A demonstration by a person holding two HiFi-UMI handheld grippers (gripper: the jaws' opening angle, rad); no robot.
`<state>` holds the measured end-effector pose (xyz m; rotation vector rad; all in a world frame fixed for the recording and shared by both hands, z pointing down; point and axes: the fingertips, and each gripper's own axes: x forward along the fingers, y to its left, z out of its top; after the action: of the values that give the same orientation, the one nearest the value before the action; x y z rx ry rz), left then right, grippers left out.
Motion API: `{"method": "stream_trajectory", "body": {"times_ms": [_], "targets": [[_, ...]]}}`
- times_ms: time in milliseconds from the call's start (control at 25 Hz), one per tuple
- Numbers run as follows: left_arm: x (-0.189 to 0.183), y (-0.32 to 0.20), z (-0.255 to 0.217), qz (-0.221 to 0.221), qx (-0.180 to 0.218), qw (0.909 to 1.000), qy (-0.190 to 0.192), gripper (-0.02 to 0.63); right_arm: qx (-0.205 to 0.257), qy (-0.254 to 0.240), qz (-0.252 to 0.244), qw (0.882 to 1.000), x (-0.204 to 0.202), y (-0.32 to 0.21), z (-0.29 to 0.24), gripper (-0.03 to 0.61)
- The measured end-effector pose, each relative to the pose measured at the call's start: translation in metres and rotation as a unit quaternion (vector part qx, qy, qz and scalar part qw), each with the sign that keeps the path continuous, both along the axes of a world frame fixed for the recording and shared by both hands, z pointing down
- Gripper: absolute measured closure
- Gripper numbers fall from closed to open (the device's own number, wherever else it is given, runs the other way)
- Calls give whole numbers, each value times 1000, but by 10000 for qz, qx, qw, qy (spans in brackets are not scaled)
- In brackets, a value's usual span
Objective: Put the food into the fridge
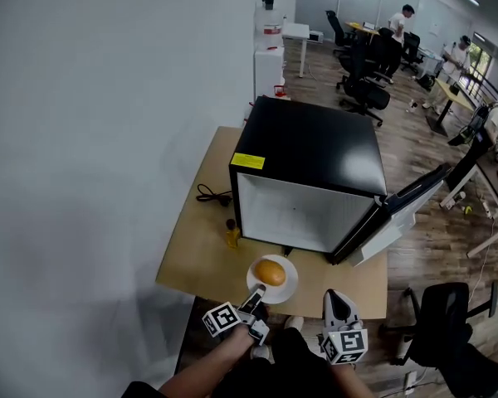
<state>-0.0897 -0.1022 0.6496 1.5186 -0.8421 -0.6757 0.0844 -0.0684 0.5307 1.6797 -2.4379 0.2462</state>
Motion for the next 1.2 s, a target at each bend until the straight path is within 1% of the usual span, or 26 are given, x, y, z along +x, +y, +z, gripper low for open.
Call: {"method": "stream_trajectory", "body": {"times_ms": [120, 240, 400, 720, 920, 1200], "targets": [[3, -20, 6, -60, -40, 10000, -62, 586, 0, -45, -54, 10000, 2, -16, 3, 518], [6, -40, 12, -126, -63, 9999, -7, 586, 23, -119, -100, 9999, 1, -35, 6, 518], [19, -76, 22, -47, -7, 10000, 61, 584, 15, -158, -226, 9996, 0, -65, 10, 518], [29, -144, 46, -47, -24, 10000, -7, 586, -31, -148, -378, 9992, 3, -134, 18, 518], [29, -174, 59, -216, -41, 9998, -29, 586, -183, -108, -391, 9990, 8, -164, 31, 518], [30, -213, 82, -241, -67, 9997, -64, 586, -388, -203, -417, 9982, 8, -198, 50, 518]]}}
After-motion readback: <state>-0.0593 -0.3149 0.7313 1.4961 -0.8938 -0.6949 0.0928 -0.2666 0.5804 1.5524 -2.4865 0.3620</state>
